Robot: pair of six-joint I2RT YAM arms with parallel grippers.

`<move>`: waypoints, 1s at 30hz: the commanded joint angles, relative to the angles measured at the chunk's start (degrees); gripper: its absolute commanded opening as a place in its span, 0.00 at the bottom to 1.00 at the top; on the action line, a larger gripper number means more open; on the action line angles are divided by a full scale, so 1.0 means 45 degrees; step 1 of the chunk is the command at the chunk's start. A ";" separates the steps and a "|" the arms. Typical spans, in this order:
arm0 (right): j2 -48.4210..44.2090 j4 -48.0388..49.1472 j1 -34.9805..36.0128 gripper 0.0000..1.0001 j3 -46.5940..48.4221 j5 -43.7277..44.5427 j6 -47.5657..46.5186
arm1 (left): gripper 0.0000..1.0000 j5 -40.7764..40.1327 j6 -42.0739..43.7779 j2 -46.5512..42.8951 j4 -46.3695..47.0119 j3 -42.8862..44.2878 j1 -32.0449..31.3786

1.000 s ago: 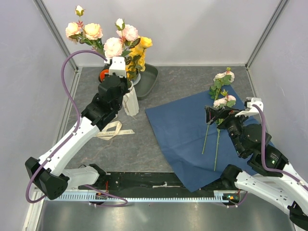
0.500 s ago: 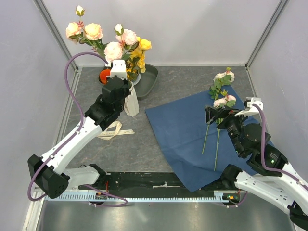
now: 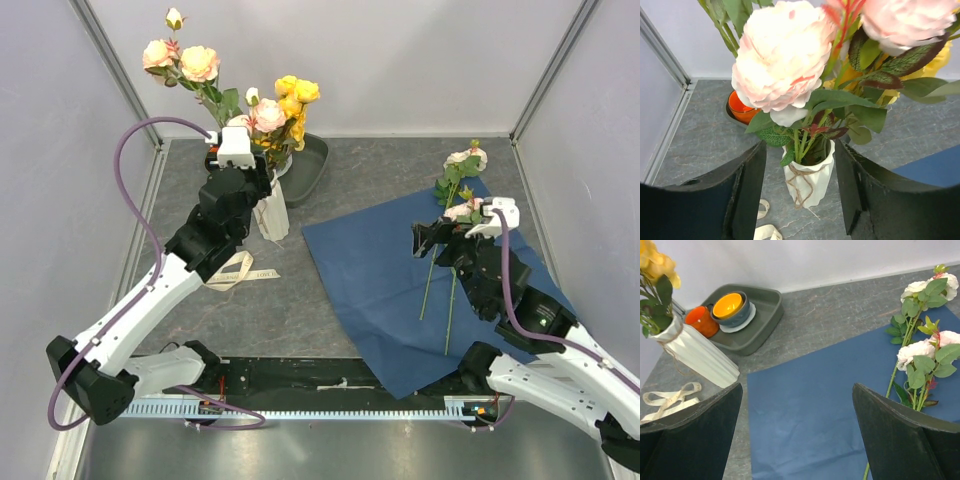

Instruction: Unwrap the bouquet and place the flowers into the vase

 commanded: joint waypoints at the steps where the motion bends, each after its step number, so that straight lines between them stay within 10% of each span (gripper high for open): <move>1: 0.0832 0.0156 0.0017 0.98 -0.0065 0.0332 0.0192 | 0.64 0.0030 -0.0027 -0.0682 0.0659 0.0166 -0.0118; 7: 0.3252 -0.0742 -0.0392 0.98 0.0032 0.0860 0.0874 | 0.64 0.2173 0.0518 -0.1383 0.0462 0.0324 -0.0565; 17: 0.6926 -0.0373 -0.5331 0.98 -0.1099 -0.2890 0.1714 | 0.64 0.8330 0.2141 -0.2187 0.0873 0.0284 -0.2285; 23: 0.7865 0.1417 -0.7438 0.77 -0.2405 -0.4387 0.2165 | 0.62 1.0460 0.1556 -0.1835 0.0756 0.0557 -0.3144; 27: 0.8781 0.2284 -0.8108 0.44 -0.2586 -0.5878 0.1933 | 0.61 1.0968 0.1457 -0.1621 0.0639 0.0635 -0.3730; 30: 0.9680 0.2304 -0.8108 0.42 -0.2273 -0.5490 0.1736 | 0.61 1.0911 0.1516 -0.1542 0.0483 0.0753 -0.4043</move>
